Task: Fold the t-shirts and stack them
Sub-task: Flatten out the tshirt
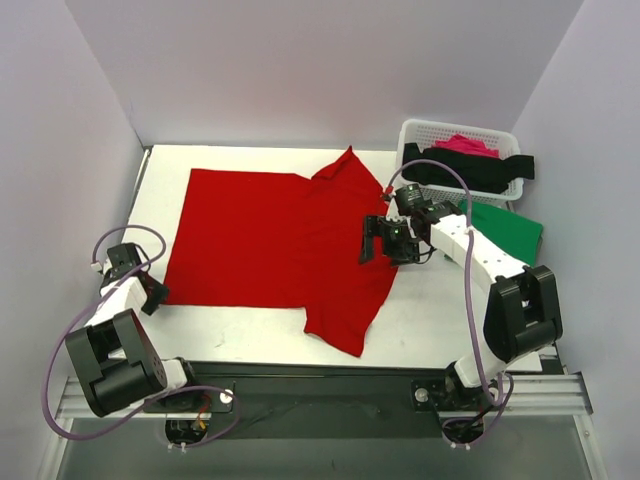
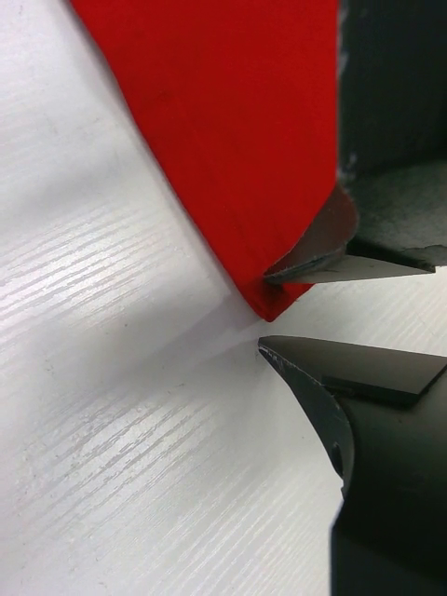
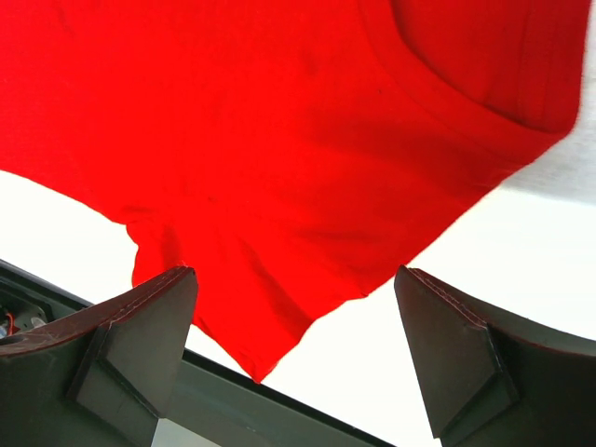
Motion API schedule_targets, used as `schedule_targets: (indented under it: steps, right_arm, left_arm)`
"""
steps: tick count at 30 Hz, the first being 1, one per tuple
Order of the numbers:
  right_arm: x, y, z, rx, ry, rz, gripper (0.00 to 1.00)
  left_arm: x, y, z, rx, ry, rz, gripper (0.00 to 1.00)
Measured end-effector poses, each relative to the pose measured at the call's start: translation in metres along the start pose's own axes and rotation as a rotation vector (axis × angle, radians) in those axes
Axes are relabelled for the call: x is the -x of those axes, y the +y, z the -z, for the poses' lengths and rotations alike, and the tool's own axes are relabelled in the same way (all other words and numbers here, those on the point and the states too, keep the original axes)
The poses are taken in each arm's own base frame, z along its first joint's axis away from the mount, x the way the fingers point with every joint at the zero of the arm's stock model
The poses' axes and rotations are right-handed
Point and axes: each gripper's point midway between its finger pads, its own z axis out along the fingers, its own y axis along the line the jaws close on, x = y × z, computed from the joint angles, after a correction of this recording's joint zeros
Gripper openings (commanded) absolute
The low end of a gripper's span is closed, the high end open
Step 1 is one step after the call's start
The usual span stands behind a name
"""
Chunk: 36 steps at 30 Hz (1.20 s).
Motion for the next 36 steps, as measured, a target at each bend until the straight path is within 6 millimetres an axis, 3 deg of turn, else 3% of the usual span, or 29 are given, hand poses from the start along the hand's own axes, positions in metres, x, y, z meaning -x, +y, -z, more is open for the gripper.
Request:
schedule_targets:
  steps: [13,36]
  right_arm:
    - [0.001,-0.002,0.005,0.007,-0.010,-0.002,0.91]
    - [0.002,-0.003,0.006,0.017,-0.009,-0.011,0.91]
  left_arm:
    - [0.021,-0.013,-0.014,-0.007,-0.018,-0.050,0.33]
    - [0.012,-0.015,-0.009,-0.048,-0.028,-0.052,0.32]
